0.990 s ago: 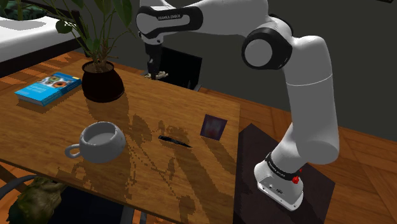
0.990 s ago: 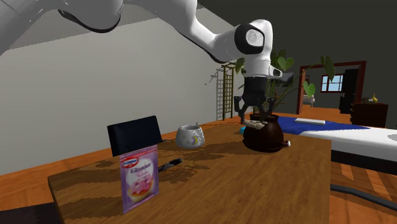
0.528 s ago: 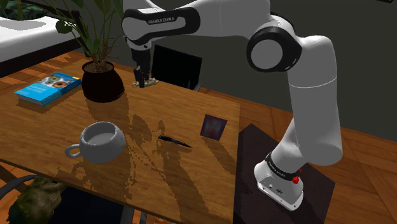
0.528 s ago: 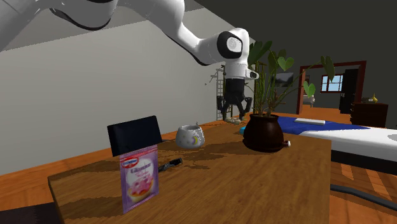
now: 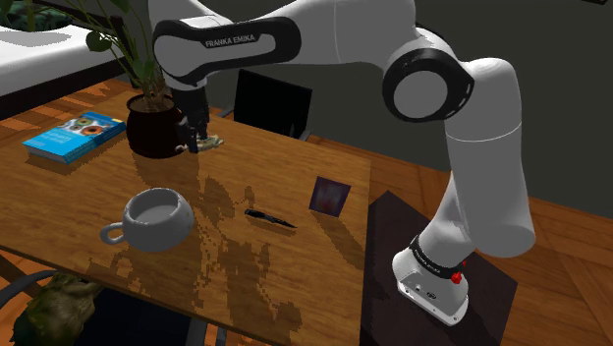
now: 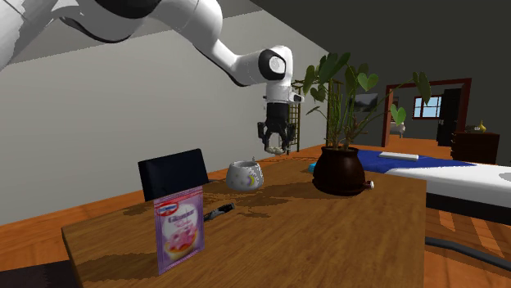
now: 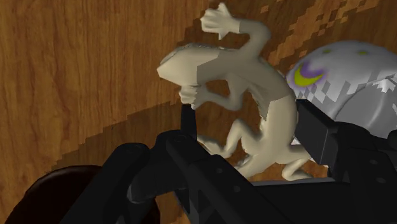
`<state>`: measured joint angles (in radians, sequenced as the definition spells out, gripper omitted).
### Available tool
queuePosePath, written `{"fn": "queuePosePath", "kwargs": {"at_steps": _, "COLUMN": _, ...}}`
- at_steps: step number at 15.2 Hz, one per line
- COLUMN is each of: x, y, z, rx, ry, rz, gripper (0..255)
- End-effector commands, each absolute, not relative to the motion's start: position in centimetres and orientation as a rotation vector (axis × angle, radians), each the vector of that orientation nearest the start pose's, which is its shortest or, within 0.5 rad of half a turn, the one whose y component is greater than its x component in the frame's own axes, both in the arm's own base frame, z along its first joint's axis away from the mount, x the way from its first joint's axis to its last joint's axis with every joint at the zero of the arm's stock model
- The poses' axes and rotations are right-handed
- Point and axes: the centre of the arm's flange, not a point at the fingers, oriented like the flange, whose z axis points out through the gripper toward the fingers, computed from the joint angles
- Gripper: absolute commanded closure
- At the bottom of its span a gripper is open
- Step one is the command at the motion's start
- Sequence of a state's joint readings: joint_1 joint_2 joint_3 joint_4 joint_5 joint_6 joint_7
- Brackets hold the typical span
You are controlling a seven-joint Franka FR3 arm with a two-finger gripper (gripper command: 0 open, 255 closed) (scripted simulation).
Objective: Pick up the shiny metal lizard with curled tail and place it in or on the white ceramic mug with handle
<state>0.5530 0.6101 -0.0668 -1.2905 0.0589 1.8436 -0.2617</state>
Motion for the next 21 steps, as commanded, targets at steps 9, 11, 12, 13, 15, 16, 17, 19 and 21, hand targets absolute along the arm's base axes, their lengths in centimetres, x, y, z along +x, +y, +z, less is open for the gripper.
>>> {"fn": "queuePosePath", "kwargs": {"at_steps": 9, "x": 57.6, "y": 47.3, "z": 39.2, "rx": -2.917, "ry": -1.132, "rz": 0.09, "gripper": 255}}
{"fn": "queuePosePath", "kwargs": {"at_steps": 11, "x": 56.6, "y": 49.7, "z": 39.2, "rx": -2.917, "ry": -1.132, "rz": 0.09, "gripper": 255}}
{"fn": "queuePosePath", "kwargs": {"at_steps": 12, "x": 56.0, "y": 50.9, "z": 39.2, "rx": -2.917, "ry": -1.132, "rz": 0.09, "gripper": 255}}
{"fn": "queuePosePath", "kwargs": {"at_steps": 13, "x": 55.5, "y": 52.2, "z": 39.2, "rx": -2.917, "ry": -1.132, "rz": 0.09, "gripper": 255}}
{"fn": "queuePosePath", "kwargs": {"at_steps": 15, "x": 55.1, "y": 53.0, "z": 38.7, "rx": -2.917, "ry": -1.132, "rz": 0.09, "gripper": 255}}
{"fn": "queuePosePath", "kwargs": {"at_steps": 16, "x": 55.1, "y": 53.0, "z": 38.2, "rx": -2.917, "ry": -1.132, "rz": 0.09, "gripper": 255}}
{"fn": "queuePosePath", "kwargs": {"at_steps": 17, "x": 55.1, "y": 53.0, "z": 37.7, "rx": -2.917, "ry": -1.132, "rz": 0.09, "gripper": 255}}
{"fn": "queuePosePath", "kwargs": {"at_steps": 19, "x": 55.1, "y": 53.0, "z": 36.6, "rx": -2.917, "ry": -1.132, "rz": 0.09, "gripper": 255}}
{"fn": "queuePosePath", "kwargs": {"at_steps": 21, "x": 55.1, "y": 53.0, "z": 35.6, "rx": -2.917, "ry": -1.132, "rz": 0.09, "gripper": 255}}
